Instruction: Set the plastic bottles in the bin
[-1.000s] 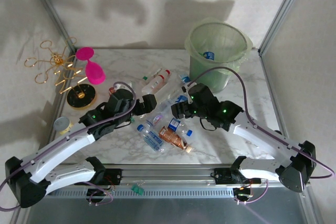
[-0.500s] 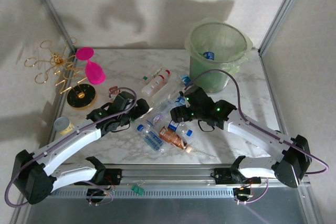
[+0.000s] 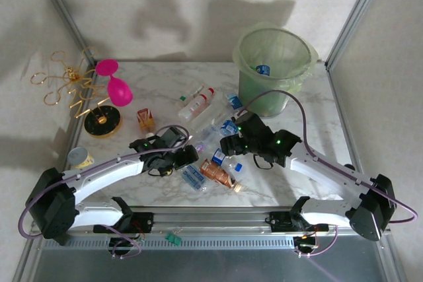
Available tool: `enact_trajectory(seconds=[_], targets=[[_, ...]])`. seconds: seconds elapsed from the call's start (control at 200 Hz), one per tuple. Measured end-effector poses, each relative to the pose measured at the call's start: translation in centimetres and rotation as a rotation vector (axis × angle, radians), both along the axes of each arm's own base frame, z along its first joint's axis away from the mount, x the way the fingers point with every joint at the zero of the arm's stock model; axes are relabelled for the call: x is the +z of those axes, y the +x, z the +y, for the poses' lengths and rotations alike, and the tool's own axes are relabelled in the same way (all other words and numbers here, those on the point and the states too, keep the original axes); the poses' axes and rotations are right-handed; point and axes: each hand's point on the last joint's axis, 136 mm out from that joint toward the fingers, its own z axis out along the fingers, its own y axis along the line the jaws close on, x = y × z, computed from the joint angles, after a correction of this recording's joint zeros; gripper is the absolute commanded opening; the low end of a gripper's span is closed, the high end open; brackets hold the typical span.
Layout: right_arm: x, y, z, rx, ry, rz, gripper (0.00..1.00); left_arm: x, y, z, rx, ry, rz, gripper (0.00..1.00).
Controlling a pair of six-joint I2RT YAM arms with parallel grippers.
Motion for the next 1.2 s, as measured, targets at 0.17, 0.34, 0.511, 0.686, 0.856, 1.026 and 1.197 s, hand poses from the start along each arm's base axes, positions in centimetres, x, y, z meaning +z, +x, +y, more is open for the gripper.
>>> enact_trajectory(seconds=[0.17,0.34,0.511,0.686,0.856,1.026,1.197], targets=[[0.0,-0.3,-0.5,-0.001,-0.001,-0.008,0.82,-2.7,-1.6,0.1,0.009,0.012,0.096,0.88],[1.2,-0.7,-1.0,-0.002,0.034,-0.04,0.82,-2.8,-1.5,-0.1,0.031,-0.003,0.099,0.88],[1.1,-1.0,-1.3,-0.002,0.044,-0.048,0.82,-3.5,-1.3,-0.2,0.038,0.005,0.11,0.88],[0.8,-1.4,-1.8,-0.002,0.042,-0.046,0.82,-4.7,-1.3,-0.1,0.047,0.04,0.136,0.8],[1.6,-1.5,-2.0,-0.003,0.064,-0.065,0.82,-4.7,-1.0,0.3,0.057,0.065,0.124,0.7],[1.7,-1.5,-2.0,-0.003,0.066,-0.066,0.83,-4.2,-0.3,0.4,0.068,0.081,0.094,0.59],[1.7,-1.5,-2.0,-0.003,0.066,-0.067,0.83,-3.7,0.1,0.5,0.071,0.091,0.081,0.57]])
